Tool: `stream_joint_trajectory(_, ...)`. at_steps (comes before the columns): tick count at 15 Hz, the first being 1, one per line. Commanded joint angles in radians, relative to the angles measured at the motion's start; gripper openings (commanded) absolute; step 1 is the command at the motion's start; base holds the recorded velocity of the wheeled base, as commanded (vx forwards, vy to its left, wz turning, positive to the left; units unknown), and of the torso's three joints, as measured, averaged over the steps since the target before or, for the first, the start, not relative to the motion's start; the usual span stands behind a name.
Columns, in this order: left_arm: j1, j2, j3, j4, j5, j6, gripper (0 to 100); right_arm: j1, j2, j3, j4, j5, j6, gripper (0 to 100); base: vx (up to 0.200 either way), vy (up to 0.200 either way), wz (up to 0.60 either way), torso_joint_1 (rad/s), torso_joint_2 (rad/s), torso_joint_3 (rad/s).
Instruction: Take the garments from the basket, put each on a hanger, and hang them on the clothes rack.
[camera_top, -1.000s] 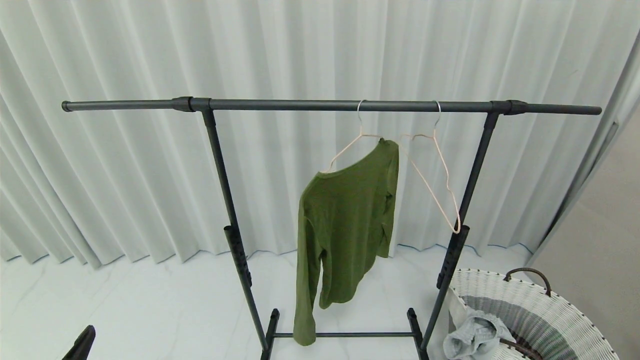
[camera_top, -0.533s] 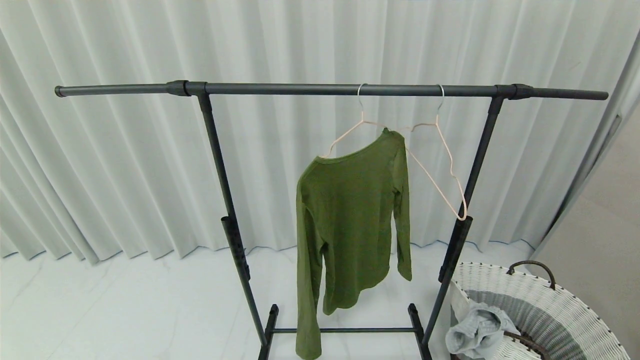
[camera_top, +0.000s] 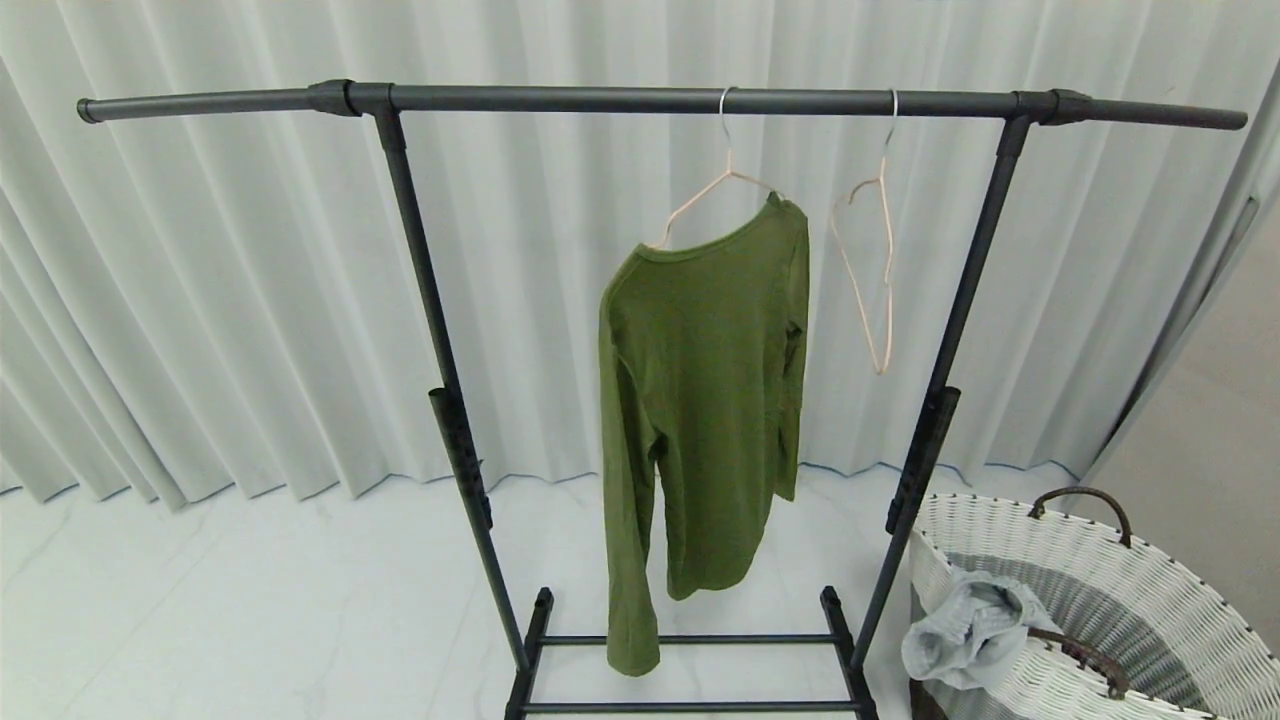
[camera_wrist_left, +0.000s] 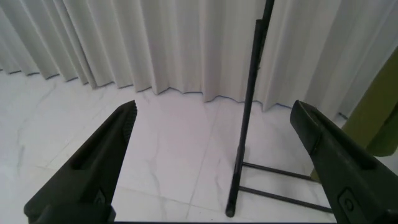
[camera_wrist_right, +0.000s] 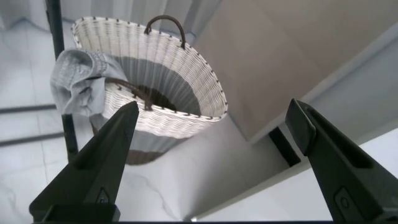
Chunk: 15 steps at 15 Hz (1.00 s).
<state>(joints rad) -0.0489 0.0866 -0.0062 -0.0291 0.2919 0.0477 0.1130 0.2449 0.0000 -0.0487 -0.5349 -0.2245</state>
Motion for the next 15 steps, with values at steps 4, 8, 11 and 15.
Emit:
stream_joint_trajectory(4,0.000,-0.007,0.002,0.000,0.010,-0.088,100,0.002,-0.170,0.000,0.001,0.001,0.002,100,0.000,0.000,0.00,-0.189,0.47,0.282)
stream_joint_trajectory(8,0.000,-0.007,0.002,0.000,0.001,-0.092,100,0.004,-0.245,0.000,-0.002,0.000,0.004,100,0.000,0.000,0.00,-0.166,0.46,0.292)
stream_joint_trajectory(11,0.000,-0.007,0.002,0.000,-0.014,-0.052,100,0.002,-0.245,0.000,-0.002,-0.004,0.016,100,0.000,0.000,0.00,-0.111,0.37,0.250)
stream_joint_trajectory(15,0.001,-0.007,0.002,-0.005,-0.005,-0.002,100,0.002,-0.245,0.000,0.000,-0.004,0.019,100,0.000,0.000,0.00,-0.013,0.05,0.033)
